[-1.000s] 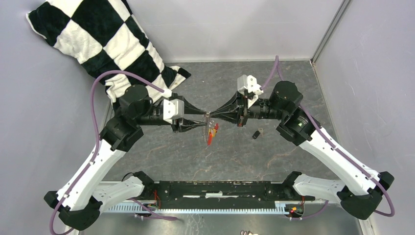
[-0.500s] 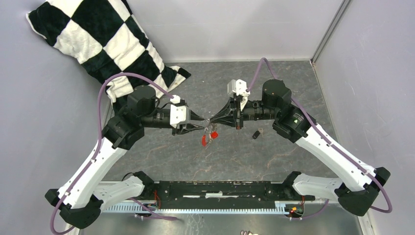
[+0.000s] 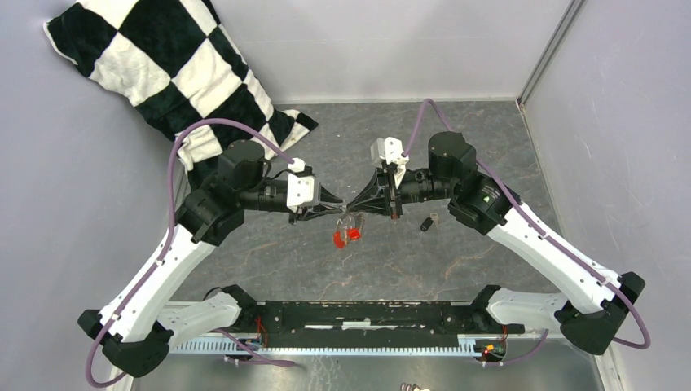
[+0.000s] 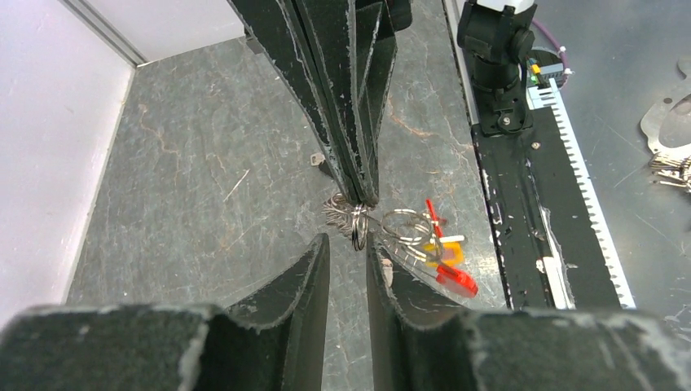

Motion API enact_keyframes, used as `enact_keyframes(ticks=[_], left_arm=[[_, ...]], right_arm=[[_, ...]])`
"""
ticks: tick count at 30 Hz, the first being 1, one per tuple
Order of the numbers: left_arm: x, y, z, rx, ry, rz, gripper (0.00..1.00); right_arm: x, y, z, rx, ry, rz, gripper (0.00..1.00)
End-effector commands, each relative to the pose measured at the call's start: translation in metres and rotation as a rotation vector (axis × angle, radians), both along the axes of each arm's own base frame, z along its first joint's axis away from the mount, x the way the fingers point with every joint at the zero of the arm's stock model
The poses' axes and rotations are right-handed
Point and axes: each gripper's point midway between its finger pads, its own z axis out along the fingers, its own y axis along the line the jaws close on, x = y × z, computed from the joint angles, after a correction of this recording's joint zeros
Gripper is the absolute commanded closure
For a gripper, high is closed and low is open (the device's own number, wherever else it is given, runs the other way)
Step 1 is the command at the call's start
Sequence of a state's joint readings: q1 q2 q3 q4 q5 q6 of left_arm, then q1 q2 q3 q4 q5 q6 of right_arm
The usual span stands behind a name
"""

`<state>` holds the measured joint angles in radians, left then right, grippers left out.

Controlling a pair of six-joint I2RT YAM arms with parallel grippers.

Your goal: Put the keys on the keyring

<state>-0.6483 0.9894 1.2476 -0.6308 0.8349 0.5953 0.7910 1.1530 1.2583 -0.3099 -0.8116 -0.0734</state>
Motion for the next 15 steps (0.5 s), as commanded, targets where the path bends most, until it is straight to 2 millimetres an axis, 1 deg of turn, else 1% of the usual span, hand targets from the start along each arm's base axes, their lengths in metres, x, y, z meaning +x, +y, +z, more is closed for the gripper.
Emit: enact_keyframes(ticks=[1,7,9,12,13,14,15], left_arm=[[-0.006,-0.004,0.017,-0.038,-0.029,-0.043,0.72],[-0.008,0.0,0.009,-0.001,-0.033,-0.053,0.89],[-0.011,0.001,0.009,0.002,-0.043,-0.068,0.96],[-0.014,0.0,0.011,-0.007,-0.074,-0.1,0.98],[-0.015,0.0,0.012,-0.011,-0.104,-0.117,0.98],[-0.017,0.0,0.013,-0.017,-0.136,-0.138,0.98],[-0.019,0.0,0.015,-0.024,-0.17,-0.159,0.98]], right_arm=[[-0.006,0.003,0.028,0.071,-0.067,0.036,0.99],[-0.007,0.003,0.03,0.077,-0.07,0.039,0.99],[-0.008,0.004,0.03,0.081,-0.067,0.046,1.0],[-0.012,0.005,0.031,0.096,-0.052,0.064,0.99],[-0.013,0.006,0.032,0.102,-0.05,0.069,0.97],[-0.013,0.005,0.033,0.106,-0.048,0.07,0.84],[-0.015,0.004,0.036,0.111,-0.051,0.071,0.75]])
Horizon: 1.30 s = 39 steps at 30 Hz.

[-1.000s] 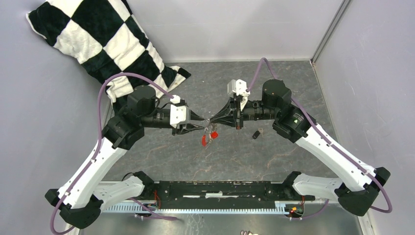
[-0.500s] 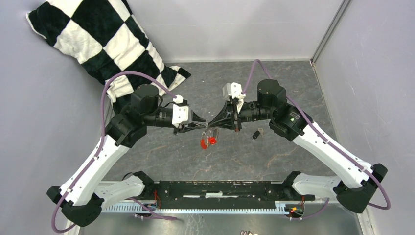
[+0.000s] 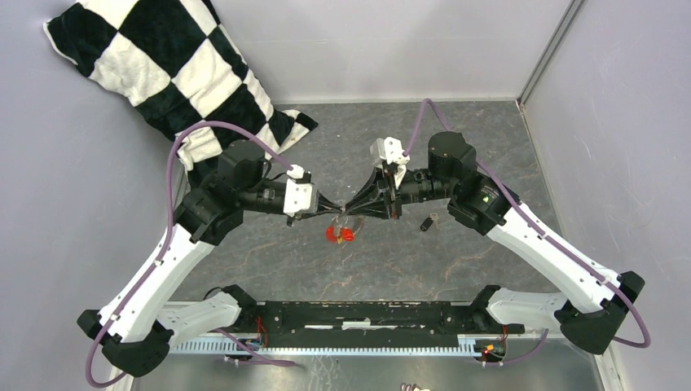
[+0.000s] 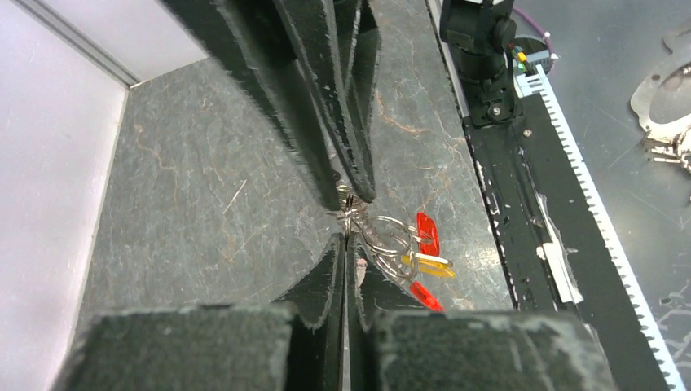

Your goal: Put the keys on the keyring

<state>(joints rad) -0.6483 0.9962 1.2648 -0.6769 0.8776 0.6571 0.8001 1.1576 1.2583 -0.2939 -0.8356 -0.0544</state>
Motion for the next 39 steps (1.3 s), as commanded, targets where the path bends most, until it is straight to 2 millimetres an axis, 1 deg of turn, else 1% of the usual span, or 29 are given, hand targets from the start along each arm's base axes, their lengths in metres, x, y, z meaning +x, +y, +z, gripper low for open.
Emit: enact_keyframes(ticks=[1,3,6,8,11,13,15,19,23,32,36,39], left_arm=[[-0.015,0.001,0.019,-0.049,-0.192,-0.127,0.98],[-0.02,0.003,0.024,-0.072,-0.283,-0.168,0.98],[-0.025,0.003,0.037,-0.105,-0.376,-0.203,0.98],[-0.029,0.002,0.052,-0.141,-0.403,-0.217,0.98],[-0.041,0.003,0.071,-0.208,-0.426,-0.256,0.98],[-0.049,0.005,0.076,-0.24,-0.451,-0.276,0.98],[-0.057,0.009,0.08,-0.261,-0.494,-0.3,0.98],[-0.066,0.01,0.09,-0.292,-0.545,-0.346,0.98],[-0.076,0.013,0.098,-0.336,-0.591,-0.383,0.98],[-0.086,0.016,0.106,-0.374,-0.623,-0.424,0.98],[-0.085,0.016,0.104,-0.368,-0.609,-0.409,0.98],[-0.081,0.015,0.1,-0.349,-0.558,-0.376,0.98]], right_arm=[[-0.01,0.0,0.038,0.108,-0.072,0.04,0.69],[-0.01,-0.007,0.044,0.103,-0.099,0.014,0.54],[-0.007,-0.022,0.055,0.119,-0.161,-0.072,0.46],[-0.003,-0.031,0.06,0.13,-0.187,-0.134,0.45],[0.01,-0.04,0.064,0.149,-0.205,-0.243,0.45],[0.012,-0.044,0.065,0.179,-0.211,-0.277,0.46],[0.013,-0.042,0.063,0.19,-0.209,-0.278,0.47],[0.017,-0.037,0.061,0.194,-0.195,-0.275,0.48],[0.015,-0.034,0.059,0.199,-0.193,-0.259,0.49],[0.015,-0.034,0.061,0.209,-0.194,-0.257,0.51],[0.014,-0.034,0.065,0.218,-0.197,-0.252,0.51],[0.014,-0.035,0.068,0.223,-0.204,-0.255,0.51]])
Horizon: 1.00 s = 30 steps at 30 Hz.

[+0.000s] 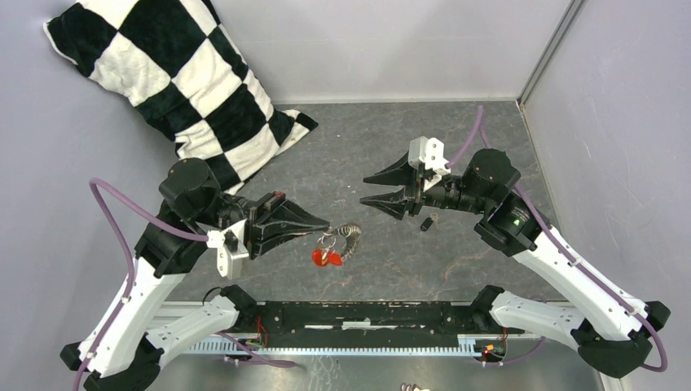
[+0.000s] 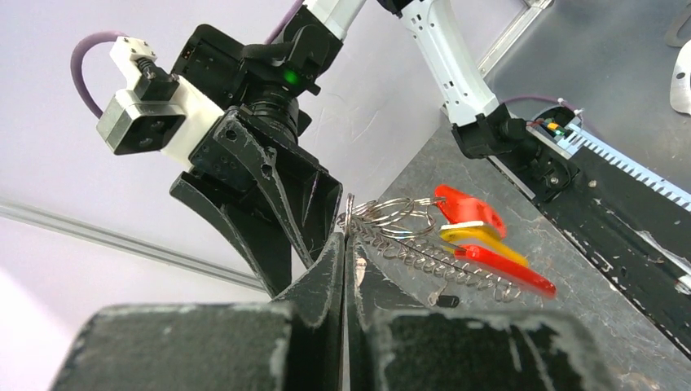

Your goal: Put the keys on the keyring

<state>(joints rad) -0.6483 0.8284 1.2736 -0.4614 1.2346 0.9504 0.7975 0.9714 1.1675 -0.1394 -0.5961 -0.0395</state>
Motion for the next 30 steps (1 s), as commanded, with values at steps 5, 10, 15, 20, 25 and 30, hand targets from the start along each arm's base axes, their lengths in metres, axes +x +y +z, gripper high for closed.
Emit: enact_keyframes(ticks=[5,10,15,20,25,30], left_arm=[[0.019,-0.003,-0.018,0.109,0.232,0.121,0.98],[0.07,-0.01,-0.051,0.236,0.531,0.384,0.98],[0.107,-0.012,-0.081,0.292,0.788,0.605,0.98],[0.122,-0.013,-0.095,0.305,0.946,0.708,0.98],[0.128,-0.014,-0.103,0.276,1.102,0.753,0.98],[0.132,-0.016,-0.101,0.204,1.243,0.766,0.98]], right_arm=[[0.002,-0.006,0.027,0.056,-0.05,-0.031,0.51],[0.02,-0.011,0.024,0.053,-0.038,-0.137,0.49],[0.049,-0.027,0.023,0.048,-0.011,-0.323,0.46],[0.07,-0.041,0.015,0.035,0.019,-0.461,0.44],[0.079,-0.038,-0.011,-0.007,0.078,-0.493,0.4],[0.072,-0.021,-0.026,-0.02,0.124,-0.4,0.41]])
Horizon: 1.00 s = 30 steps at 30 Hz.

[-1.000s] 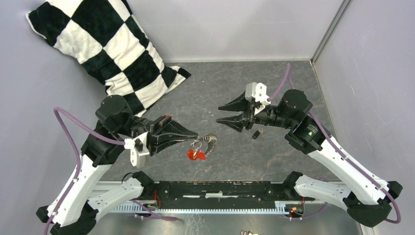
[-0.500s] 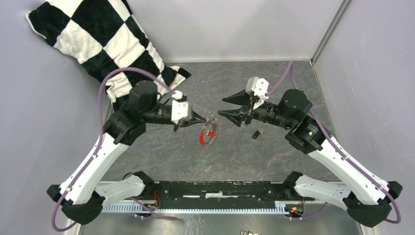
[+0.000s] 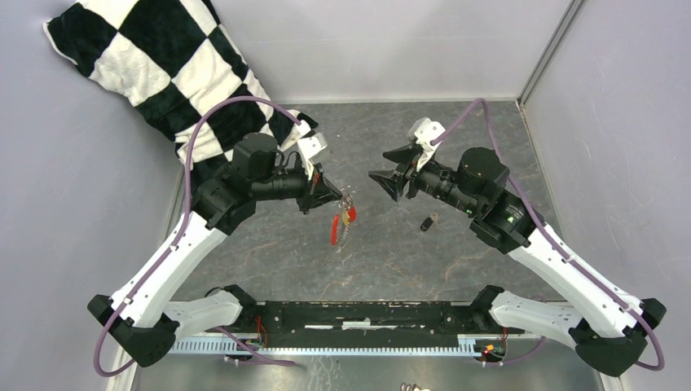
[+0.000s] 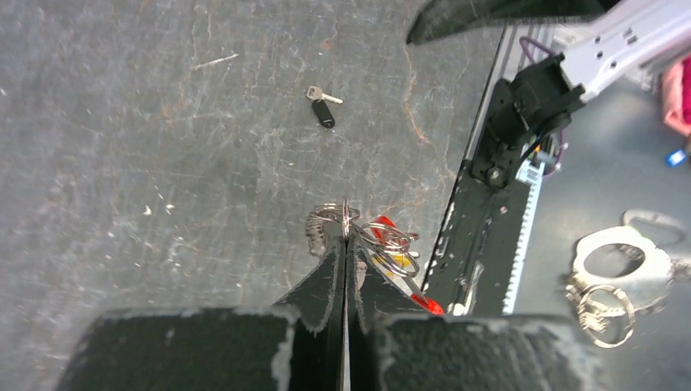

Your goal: Put the keys on the keyring

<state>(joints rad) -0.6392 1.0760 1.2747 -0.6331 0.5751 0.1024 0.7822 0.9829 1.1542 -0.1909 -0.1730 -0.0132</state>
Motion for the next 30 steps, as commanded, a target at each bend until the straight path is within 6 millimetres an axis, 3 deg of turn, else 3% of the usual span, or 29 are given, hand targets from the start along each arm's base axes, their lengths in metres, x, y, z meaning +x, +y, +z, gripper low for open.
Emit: enact_keyframes(ticks=[1,5,8,10,14,16,19,23,30], left_arm=[[0.006,-0.004,0.021,-0.141,0.094,0.111,0.98],[-0.002,-0.007,0.029,-0.196,0.071,0.063,0.98],[-0.013,-0.006,0.033,-0.218,0.046,0.007,0.98],[-0.012,-0.005,0.033,-0.216,0.053,0.026,0.98],[-0.007,-0.002,0.03,-0.209,0.067,0.072,0.98],[-0.008,-0.002,0.027,-0.207,0.073,0.07,0.98],[-0.016,-0.004,0.018,-0.176,0.07,0.002,0.98],[-0.045,-0.007,0.01,-0.136,0.087,-0.193,0.98],[-0.051,-0.005,0.015,-0.132,0.033,-0.244,0.98]], right_arm=[[-0.004,0.014,-0.005,0.032,0.045,0.067,0.41],[-0.031,0.033,0.0,0.039,0.029,0.269,0.45],[-0.039,0.036,0.002,0.037,0.02,0.351,0.46],[-0.032,0.033,-0.001,0.036,0.044,0.331,0.44],[0.004,0.021,-0.022,0.031,0.176,0.185,0.28],[0.006,0.023,-0.025,0.049,0.205,0.198,0.27],[-0.022,0.033,-0.014,0.088,0.151,0.379,0.29],[-0.066,0.042,-0.011,0.066,0.134,0.681,0.36],[-0.08,0.047,-0.01,0.045,0.148,0.763,0.37]])
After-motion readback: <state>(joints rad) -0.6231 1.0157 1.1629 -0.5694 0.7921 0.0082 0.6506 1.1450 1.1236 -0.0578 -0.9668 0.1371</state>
